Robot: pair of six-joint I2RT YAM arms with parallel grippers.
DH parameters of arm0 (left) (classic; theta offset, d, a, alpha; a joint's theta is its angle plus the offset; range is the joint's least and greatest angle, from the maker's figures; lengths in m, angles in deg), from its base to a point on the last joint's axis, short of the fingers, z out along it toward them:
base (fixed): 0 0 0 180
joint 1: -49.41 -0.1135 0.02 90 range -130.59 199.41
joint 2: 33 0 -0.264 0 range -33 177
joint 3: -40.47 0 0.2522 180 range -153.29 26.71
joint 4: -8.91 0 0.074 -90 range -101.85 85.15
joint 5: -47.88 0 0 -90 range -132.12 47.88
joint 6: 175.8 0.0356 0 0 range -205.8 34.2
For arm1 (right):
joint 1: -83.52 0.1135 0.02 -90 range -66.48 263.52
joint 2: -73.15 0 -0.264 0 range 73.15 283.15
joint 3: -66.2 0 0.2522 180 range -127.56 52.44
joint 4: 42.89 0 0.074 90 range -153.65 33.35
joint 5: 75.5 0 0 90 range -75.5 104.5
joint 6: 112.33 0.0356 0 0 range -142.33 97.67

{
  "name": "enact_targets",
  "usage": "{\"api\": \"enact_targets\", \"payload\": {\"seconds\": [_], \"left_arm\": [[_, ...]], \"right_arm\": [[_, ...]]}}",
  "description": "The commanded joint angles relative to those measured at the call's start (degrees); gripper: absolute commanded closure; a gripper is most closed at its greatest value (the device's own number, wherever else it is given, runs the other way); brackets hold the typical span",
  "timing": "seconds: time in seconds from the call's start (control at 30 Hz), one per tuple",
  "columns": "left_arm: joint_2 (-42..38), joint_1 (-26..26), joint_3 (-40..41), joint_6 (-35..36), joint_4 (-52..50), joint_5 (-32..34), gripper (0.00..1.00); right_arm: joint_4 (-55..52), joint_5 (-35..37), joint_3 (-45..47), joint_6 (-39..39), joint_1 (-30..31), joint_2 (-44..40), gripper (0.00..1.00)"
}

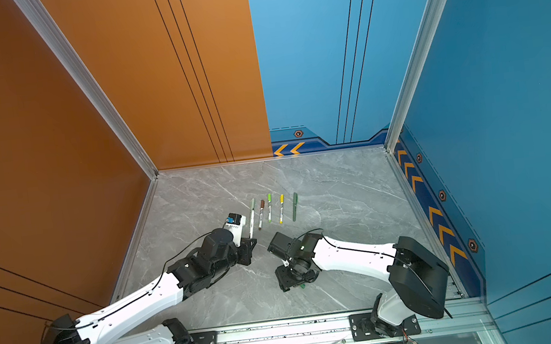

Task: Insert pens into pen caps
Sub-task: Move the pen cap to the bottom-center of the table.

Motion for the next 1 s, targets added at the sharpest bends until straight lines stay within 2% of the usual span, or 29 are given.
{"api": "enact_targets", "payload": {"seconds": [0.0,0.23,0.67,0.97], "left_arm": [[-1.0,-0.6,0.6,1.1,-0.9,1.5,1.00],[-2.1,-0.7,1.1,1.6,-0.8,1.9,1.00],[-0.4,-0.6,-0.1,2.2,-0.5,1.2,1.00],[0.3,-0.7,-0.4,2.4,-0.1,0.8,1.00]], "right_arm": [[0.1,-3.1,-1.5,1.2,1.3,1.8,0.38],[1.8,-2.8,0.4,3.6,0.9,4.8,0.37],[1.7,-1.6,5.0,4.3,-8.6,3.6,0.36],[1.3,3.9,5.6,5.0,-13.7,2.8,0.36]]}}
